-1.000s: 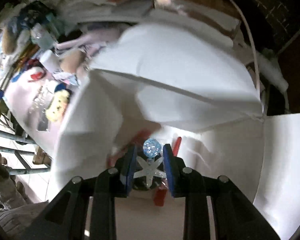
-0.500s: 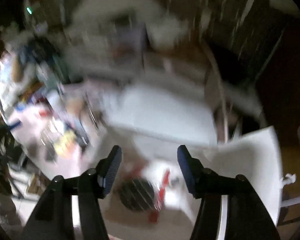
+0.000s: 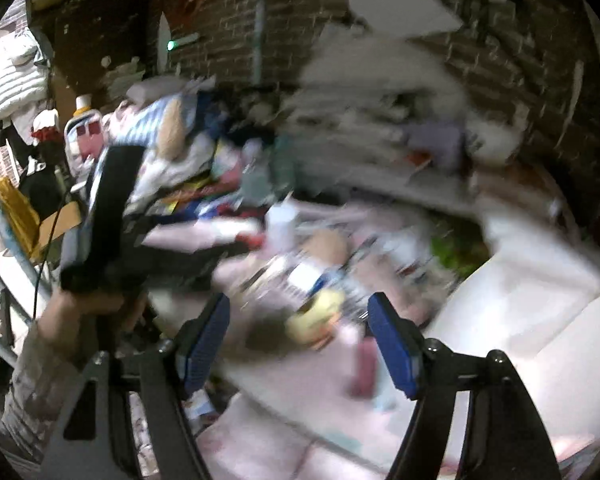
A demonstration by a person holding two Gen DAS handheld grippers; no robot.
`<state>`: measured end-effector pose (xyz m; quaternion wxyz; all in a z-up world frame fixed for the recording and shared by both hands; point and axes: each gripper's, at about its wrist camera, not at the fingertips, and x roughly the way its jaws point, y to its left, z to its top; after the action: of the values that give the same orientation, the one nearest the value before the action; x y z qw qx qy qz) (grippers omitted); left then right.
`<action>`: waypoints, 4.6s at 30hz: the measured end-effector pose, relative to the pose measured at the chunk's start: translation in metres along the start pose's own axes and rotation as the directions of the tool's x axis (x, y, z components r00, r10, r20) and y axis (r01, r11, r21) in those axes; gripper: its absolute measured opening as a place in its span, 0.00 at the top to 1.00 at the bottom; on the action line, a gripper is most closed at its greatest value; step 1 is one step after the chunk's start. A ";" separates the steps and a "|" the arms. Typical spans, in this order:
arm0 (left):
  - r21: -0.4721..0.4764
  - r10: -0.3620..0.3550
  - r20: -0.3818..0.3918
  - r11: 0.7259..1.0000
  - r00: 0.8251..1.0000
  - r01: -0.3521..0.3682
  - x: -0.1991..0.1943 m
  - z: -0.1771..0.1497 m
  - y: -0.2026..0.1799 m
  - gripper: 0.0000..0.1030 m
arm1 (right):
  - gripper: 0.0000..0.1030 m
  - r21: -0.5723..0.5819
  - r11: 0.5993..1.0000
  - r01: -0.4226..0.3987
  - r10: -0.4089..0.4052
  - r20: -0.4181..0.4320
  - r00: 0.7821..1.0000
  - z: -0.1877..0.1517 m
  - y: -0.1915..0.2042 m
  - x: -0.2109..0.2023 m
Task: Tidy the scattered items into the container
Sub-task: 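Grasp the white fluffy scrunchie with the left gripper, then carry the white scrunchie over the white box with the left gripper, then lower the scrunchie into the box and open the left gripper, then grasp the silver rectangular tin on the desk with the right gripper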
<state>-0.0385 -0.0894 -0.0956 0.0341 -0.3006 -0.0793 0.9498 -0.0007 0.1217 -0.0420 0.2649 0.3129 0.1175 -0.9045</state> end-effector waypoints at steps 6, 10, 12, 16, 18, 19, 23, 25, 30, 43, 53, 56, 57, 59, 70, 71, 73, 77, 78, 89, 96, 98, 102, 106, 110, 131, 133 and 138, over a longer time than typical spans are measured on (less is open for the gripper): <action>-0.037 0.056 -0.032 0.998 0.998 -0.057 0.029 0.000 0.005 0.04 | 0.34 0.019 1.000 0.007 -0.006 -0.057 0.998 -0.032 0.022 0.034; -0.062 0.094 -0.063 0.993 0.994 -0.098 0.042 -0.002 0.011 0.23 | 0.33 0.055 0.998 0.000 0.004 -0.082 0.997 -0.040 0.019 0.043; -0.081 0.093 -0.083 0.992 0.992 -0.100 0.047 -0.003 0.015 0.37 | 0.33 0.061 0.998 0.010 -0.005 -0.082 0.997 -0.040 0.015 0.044; -0.089 0.095 -0.082 0.991 0.992 -0.102 0.047 -0.004 0.017 0.40 | 0.33 0.070 0.997 0.028 -0.022 -0.084 0.996 -0.044 0.011 0.049; -0.081 0.096 -0.087 0.991 0.992 -0.103 0.046 -0.005 0.016 0.48 | 0.33 0.077 0.996 0.034 -0.027 -0.091 0.995 -0.045 0.007 0.053; -0.079 0.094 -0.090 0.992 0.992 -0.101 0.046 -0.005 0.016 0.48 | 0.33 0.086 0.996 0.039 -0.031 -0.094 0.995 -0.047 0.004 0.055; -0.072 0.087 -0.077 0.993 0.993 -0.092 0.040 -0.004 0.012 0.50 | 0.33 0.113 0.990 0.084 -0.076 -0.076 0.994 -0.051 -0.004 0.059; -0.066 0.087 -0.063 0.994 0.994 -0.091 0.032 -0.001 0.009 0.50 | 0.33 0.127 0.985 0.121 -0.115 -0.055 0.992 -0.053 -0.008 0.059; -0.054 0.048 -0.011 0.997 0.999 -0.048 0.005 0.016 -0.001 0.50 | 0.33 0.184 0.969 0.165 -0.169 0.009 0.986 -0.056 -0.017 0.059; 0.146 -0.538 -0.055 0.829 0.841 0.540 -0.059 0.092 -0.121 0.50 | 0.34 0.217 0.928 0.301 -0.320 0.054 0.946 -0.057 -0.030 0.067; 0.279 -0.624 -0.384 0.625 0.681 0.729 -0.043 0.112 -0.252 0.48 | 0.33 0.219 0.931 0.290 -0.311 0.064 0.948 -0.063 -0.027 0.066; 0.310 -0.561 -0.483 0.609 0.672 0.730 -0.029 0.102 -0.282 0.48 | 0.33 0.216 0.933 0.289 -0.309 0.064 0.949 -0.063 -0.026 0.066; 0.318 -0.537 -0.512 0.606 0.670 0.729 -0.024 0.098 -0.290 0.48 | 0.33 0.216 0.933 0.287 -0.307 0.065 0.949 -0.063 -0.025 0.066; 0.330 -0.493 -0.554 0.609 0.670 0.721 -0.014 0.092 -0.303 0.48 | 0.33 0.213 0.935 0.283 -0.302 0.065 0.951 -0.063 -0.025 0.067; 0.365 -0.354 -0.627 0.653 0.694 0.664 0.027 0.068 -0.314 0.32 | 0.33 0.207 0.935 0.288 -0.309 0.077 0.948 -0.067 -0.024 0.069; 0.361 -0.360 -0.626 0.654 0.692 0.665 0.027 0.068 -0.312 0.29 | 0.33 0.208 0.935 0.289 -0.310 0.076 0.948 -0.067 -0.024 0.069; 0.358 -0.369 -0.620 0.652 0.693 0.668 0.026 0.068 -0.311 0.25 | 0.33 0.207 0.934 0.291 -0.311 0.074 0.947 -0.067 -0.025 0.070; 0.374 -0.380 -0.581 0.661 0.720 0.651 0.020 0.074 -0.308 0.21 | 0.33 0.212 0.933 0.290 -0.311 0.072 0.948 -0.067 -0.027 0.070; 0.372 -0.390 -0.570 0.662 0.723 0.651 0.016 0.077 -0.306 0.21 | 0.33 0.212 0.933 0.291 -0.312 0.073 0.947 -0.067 -0.027 0.070; 0.376 -0.448 -0.323 0.748 0.834 0.547 -0.056 0.109 -0.226 0.03 | 0.33 0.229 0.946 0.230 -0.268 0.153 0.951 -0.069 -0.022 0.050; 0.265 -0.346 -0.119 0.892 0.931 0.366 -0.075 0.093 -0.133 0.00 | 0.34 0.195 0.968 0.159 -0.199 0.207 0.958 -0.069 -0.010 0.037; 0.237 -0.294 -0.086 0.922 0.952 0.306 -0.073 0.079 -0.110 0.00 | 0.34 0.168 0.976 0.138 -0.172 0.203 0.964 -0.068 -0.003 0.041; 0.174 -0.179 -0.125 0.964 0.976 0.199 -0.057 0.055 -0.075 0.00 | 0.34 0.122 0.987 0.108 -0.129 0.181 0.975 -0.071 0.013 0.053; 0.144 -0.069 -0.128 0.986 0.989 0.088 -0.047 0.034 -0.047 0.00 | 0.41 0.087 0.992 0.095 -0.109 0.167 0.980 -0.075 0.025 0.066; 0.114 -0.008 -0.126 0.993 0.992 0.023 -0.047 0.019 -0.029 0.00 | 0.56 0.066 0.993 0.094 -0.103 0.150 0.983 -0.075 0.031 0.079; 0.035 0.037 -0.095 0.999 0.995 -0.034 -0.048 0.000 -0.007 0.00 | 0.60 0.163 0.977 0.137 -0.159 0.134 0.978 -0.063 0.028 0.094; 0.027 0.033 -0.100 0.999 0.994 -0.030 -0.046 -0.001 -0.006 0.00 | 0.61 0.168 0.977 0.134 -0.157 0.132 0.979 -0.064 0.025 0.093; 0.029 0.033 -0.119 0.999 0.992 -0.030 -0.040 -0.003 -0.007 0.00 | 0.62 0.165 0.976 0.145 -0.168 0.136 0.976 -0.066 0.023 0.087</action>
<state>-0.0043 -0.0869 -0.0742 0.0279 -0.3575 -0.0593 0.9316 -0.0125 0.0921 -0.1494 0.1758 0.2535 0.0513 -0.9498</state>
